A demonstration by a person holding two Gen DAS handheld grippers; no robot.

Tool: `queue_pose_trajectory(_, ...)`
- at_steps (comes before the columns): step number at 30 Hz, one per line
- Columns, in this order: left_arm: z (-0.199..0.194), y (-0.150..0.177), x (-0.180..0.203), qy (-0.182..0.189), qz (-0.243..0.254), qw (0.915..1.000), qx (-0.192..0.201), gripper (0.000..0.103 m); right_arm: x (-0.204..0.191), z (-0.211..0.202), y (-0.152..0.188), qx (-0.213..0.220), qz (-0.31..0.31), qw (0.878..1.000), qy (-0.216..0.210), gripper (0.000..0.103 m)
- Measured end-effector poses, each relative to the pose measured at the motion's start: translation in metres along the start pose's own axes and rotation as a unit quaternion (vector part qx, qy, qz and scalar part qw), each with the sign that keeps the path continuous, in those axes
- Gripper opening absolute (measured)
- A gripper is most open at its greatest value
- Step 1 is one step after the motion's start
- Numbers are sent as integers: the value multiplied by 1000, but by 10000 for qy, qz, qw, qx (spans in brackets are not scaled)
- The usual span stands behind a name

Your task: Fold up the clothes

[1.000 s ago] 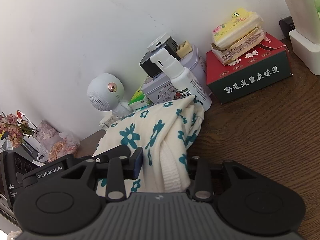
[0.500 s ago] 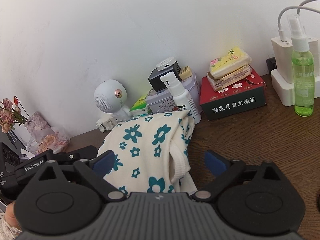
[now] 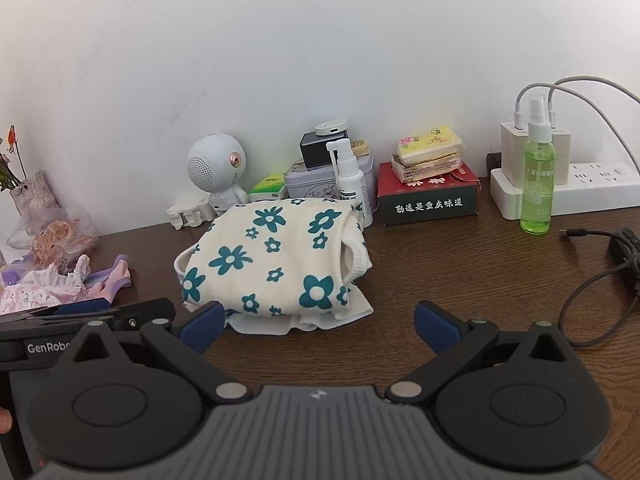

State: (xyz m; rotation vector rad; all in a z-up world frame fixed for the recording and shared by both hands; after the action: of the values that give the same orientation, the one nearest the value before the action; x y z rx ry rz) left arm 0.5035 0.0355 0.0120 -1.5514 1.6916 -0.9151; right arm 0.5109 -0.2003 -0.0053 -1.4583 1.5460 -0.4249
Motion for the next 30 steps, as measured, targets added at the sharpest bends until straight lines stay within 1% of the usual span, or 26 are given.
queue_pose_trajectory(6, -42, 18, 6, -72, -27, 10000, 13, 103, -15, -41, 17, 27, -53, 10000, 71, 103)
queue_pose_trajectory(9, -62, 30, 8, -83, -68, 9999, -37, 103, -22, -61, 31, 20, -73, 9999, 94, 103)
queue_pose_trajectory(12, -83, 44, 10, -182, -1, 9998, -42, 103, -28, -80, 46, 32, -164, 9998, 134, 103)
queue_pose_trajectory(14, -97, 52, 11, -173, -13, 9998, -15, 103, -31, -93, 55, 40, -225, 9996, 160, 103)
queue_pose_trajectory(20, -140, 76, 19, -116, 87, 9998, 137, 103, -43, -132, 83, 66, -409, 9989, 239, 103)
queue_pose_trajectory(27, -190, 104, 28, -43, 233, 9992, 330, 103, -54, -178, 111, 182, -760, 9964, 329, 103)
queue_pose_trajectory(30, -212, 116, 33, -13, 294, 9987, 411, 103, -52, -201, 124, 235, -862, 9954, 354, 103)
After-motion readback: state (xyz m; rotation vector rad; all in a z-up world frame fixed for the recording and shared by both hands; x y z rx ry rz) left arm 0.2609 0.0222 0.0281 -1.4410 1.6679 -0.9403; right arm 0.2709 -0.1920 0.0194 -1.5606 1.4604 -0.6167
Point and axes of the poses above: each gripper's, at about its wrist camera, not at the fingertips, and z roughly the way its jaws point, x to its right, y to its underside, the point moved 1 cm from there along z, roughly the way its jaws point, and after that the axes turned 8 degrees about z, right-handed, at the moved point
